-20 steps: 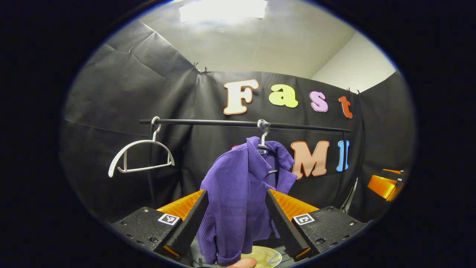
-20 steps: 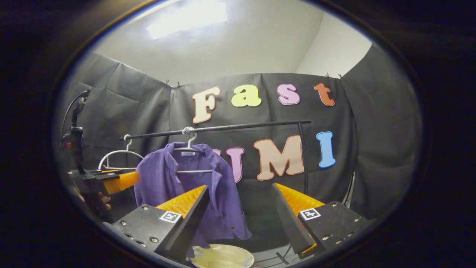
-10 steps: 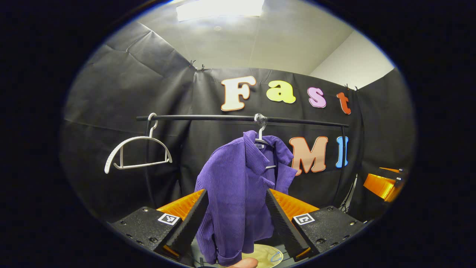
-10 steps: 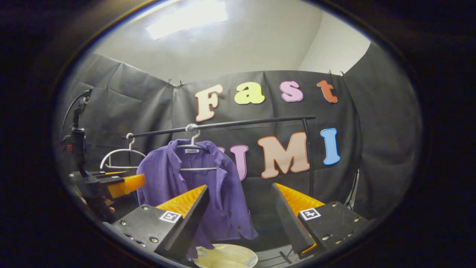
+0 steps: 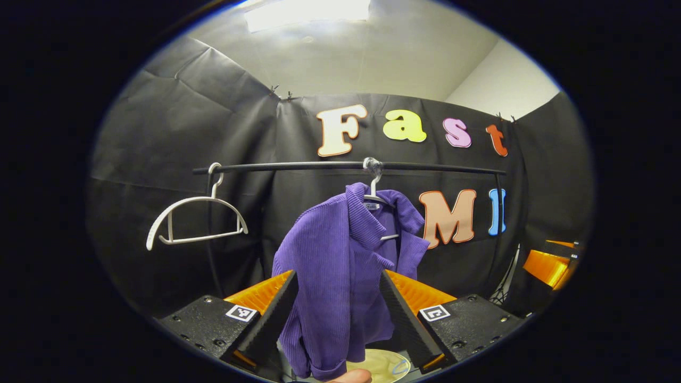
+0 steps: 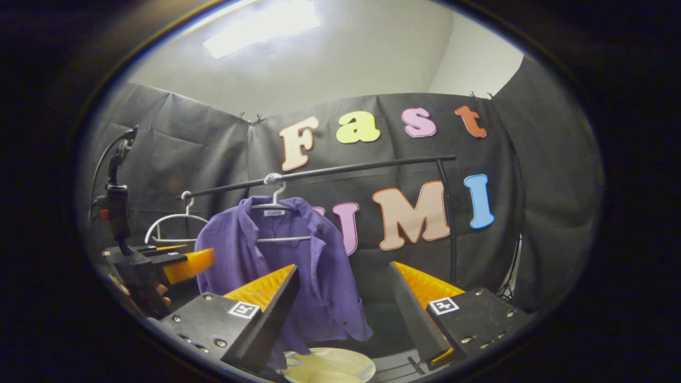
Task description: Grasp the clothes on the hanger with both hands and then place them into the laundry hamper below.
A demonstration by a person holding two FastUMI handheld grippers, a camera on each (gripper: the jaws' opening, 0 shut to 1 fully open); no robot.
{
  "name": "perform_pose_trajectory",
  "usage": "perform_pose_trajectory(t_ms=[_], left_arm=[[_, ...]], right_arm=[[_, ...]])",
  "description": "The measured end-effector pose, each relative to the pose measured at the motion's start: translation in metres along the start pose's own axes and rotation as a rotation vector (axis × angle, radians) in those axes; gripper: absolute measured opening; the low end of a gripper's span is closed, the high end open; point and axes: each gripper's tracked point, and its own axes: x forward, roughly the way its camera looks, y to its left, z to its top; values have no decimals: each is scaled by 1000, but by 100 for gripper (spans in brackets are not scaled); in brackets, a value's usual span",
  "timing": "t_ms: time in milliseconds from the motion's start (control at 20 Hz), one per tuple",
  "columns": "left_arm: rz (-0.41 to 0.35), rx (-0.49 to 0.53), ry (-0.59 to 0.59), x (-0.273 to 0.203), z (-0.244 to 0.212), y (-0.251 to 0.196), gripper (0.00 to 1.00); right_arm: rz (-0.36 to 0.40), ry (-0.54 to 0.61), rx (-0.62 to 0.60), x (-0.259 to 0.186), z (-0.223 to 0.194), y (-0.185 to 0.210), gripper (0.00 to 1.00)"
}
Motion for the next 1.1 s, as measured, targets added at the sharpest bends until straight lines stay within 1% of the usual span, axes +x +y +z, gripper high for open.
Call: perform_pose_trajectory(t_ms=[50,100,200,250,300,400,500,550,600,650,700,750,900,1000,1050,1100], left_arm=[[1,4,0,3,1,-4,95],[0,8,0,6,0,-10,92],[7,15,11,13,-4,-18,92],[14,12,16,18,-7,-22,92],[25,13,21,23,-11,-26,92],[44,21,43,33,-25,-37,92],[59,40,62,45,-40,-46,92],[71,53,67,50,-48,-49,92],[92,66,72,57,-54,-49,95],[115,74,80,65,-62,-48,92],[135,75,91,73,-68,-48,95],[161,75,106,81,-76,-46,96],[257,80,99,103,-82,-32,97],[292,78,94,111,-86,-27,96],[306,75,96,115,-87,-24,94],[321,75,84,118,-84,-19,92]], right_arm=[[2,0,-2,2,2,-2,99],[0,0,-2,2,2,-5,99],[-7,-8,1,2,4,-12,100],[-14,-14,7,3,5,-18,96],[-23,-21,13,5,5,-24,100],[-70,-16,21,10,-2,-49,100],[-94,-2,32,16,-11,-62,100],[-97,2,41,19,-16,-67,100],[-93,5,49,24,-22,-69,100],[-92,11,52,29,-28,-73,100],[-92,22,49,34,-37,-76,99],[-87,33,42,41,-43,-77,99],[-45,62,12,69,-66,-68,100],[17,78,-6,93,-79,-52,100],[55,86,-14,107,-84,-42,96],[97,85,-24,120,-88,-30,100]])
